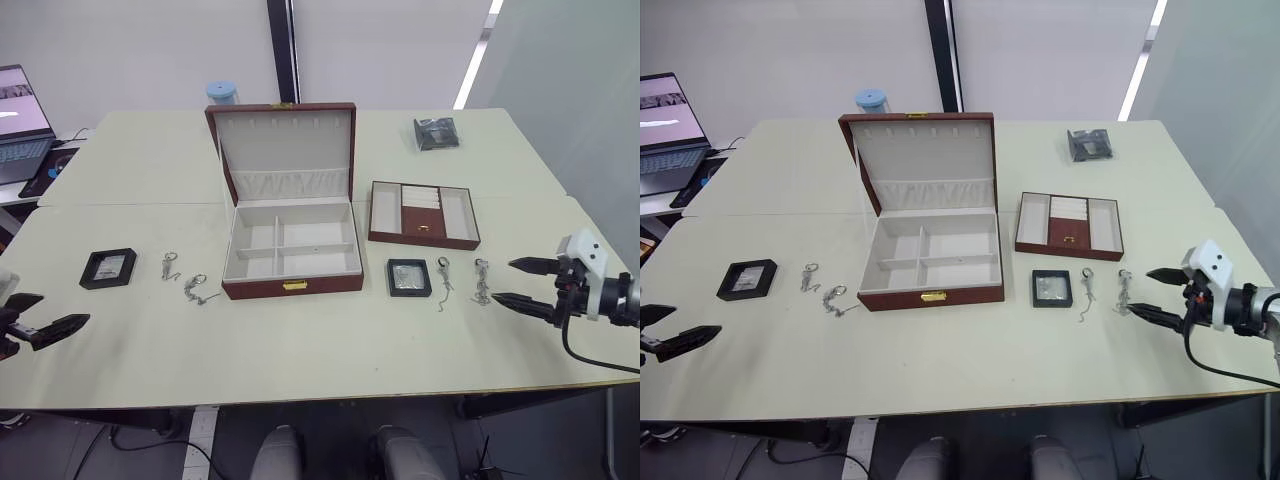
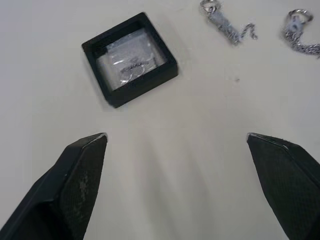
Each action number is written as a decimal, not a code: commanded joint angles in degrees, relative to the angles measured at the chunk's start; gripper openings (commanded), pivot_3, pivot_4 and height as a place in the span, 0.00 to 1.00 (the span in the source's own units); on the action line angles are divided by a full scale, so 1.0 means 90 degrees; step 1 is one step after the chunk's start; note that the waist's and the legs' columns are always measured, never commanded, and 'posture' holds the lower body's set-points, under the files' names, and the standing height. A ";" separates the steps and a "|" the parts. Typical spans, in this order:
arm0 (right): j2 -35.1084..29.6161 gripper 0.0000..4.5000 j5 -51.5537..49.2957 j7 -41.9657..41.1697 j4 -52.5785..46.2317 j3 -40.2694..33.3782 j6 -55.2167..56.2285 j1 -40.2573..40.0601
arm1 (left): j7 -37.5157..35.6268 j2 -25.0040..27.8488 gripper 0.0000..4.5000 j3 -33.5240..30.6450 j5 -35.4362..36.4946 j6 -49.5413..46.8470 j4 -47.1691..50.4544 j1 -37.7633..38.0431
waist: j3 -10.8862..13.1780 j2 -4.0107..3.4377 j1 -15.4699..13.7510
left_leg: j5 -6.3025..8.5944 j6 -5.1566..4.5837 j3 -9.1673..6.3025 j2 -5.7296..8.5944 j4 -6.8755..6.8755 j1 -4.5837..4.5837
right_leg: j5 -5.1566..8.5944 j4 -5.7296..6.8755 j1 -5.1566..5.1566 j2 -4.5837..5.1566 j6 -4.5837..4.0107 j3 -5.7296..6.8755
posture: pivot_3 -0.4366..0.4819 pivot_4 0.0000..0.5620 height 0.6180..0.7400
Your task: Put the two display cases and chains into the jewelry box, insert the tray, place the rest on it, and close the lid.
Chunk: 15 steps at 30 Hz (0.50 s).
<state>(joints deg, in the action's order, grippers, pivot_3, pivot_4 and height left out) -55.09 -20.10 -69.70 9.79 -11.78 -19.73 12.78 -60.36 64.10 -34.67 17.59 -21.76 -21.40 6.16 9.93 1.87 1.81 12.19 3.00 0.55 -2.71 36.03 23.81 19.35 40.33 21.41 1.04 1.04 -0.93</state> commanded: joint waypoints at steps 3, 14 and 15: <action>-0.0235 0.99 0.0114 -0.0080 0.0379 -0.0214 0.0460 0.0061 | -0.0015 0.0194 1.00 -0.0295 -0.0084 0.0293 -0.0197 0.0108 | 0.0000 0.0000 0.0002 | 0.0000 0.0000 -0.0002 -0.0002 0.0000 -0.0001 | 0.0000 0.0001 0.0000 -0.0002 0.0000 0.0003 | 0.48 0.27 1.00; -0.0273 0.99 0.0321 -0.0147 0.0636 -0.0090 0.0756 -0.0010 | -0.0026 0.0254 1.00 -0.0208 -0.0181 0.0576 -0.0627 -0.0019 | 0.0000 0.0000 0.0001 | 0.0000 0.0000 0.0000 -0.0001 0.0000 0.0000 | 0.0000 0.0001 0.0000 -0.0002 0.0000 0.0001 | 0.48 0.27 1.00; -0.0262 0.99 0.0329 -0.0150 0.0650 -0.0094 0.0763 -0.0004 | -0.0035 0.0262 1.00 -0.0196 -0.0185 0.0598 -0.0664 -0.0039 | 0.0000 0.0000 0.0001 | 0.0000 0.0000 0.0000 -0.0001 0.0000 0.0000 | 0.0000 0.0002 0.0000 -0.0002 0.0000 0.0001 | 0.48 0.27 1.00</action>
<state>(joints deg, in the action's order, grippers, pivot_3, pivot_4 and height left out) -56.41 -16.96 -70.94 16.14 -11.89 -13.75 12.36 -60.62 64.43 -35.36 16.12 -17.27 -27.33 6.21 9.93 1.87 1.82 12.19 3.00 0.55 -2.72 36.03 23.81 19.35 40.35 21.41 1.02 1.04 -0.92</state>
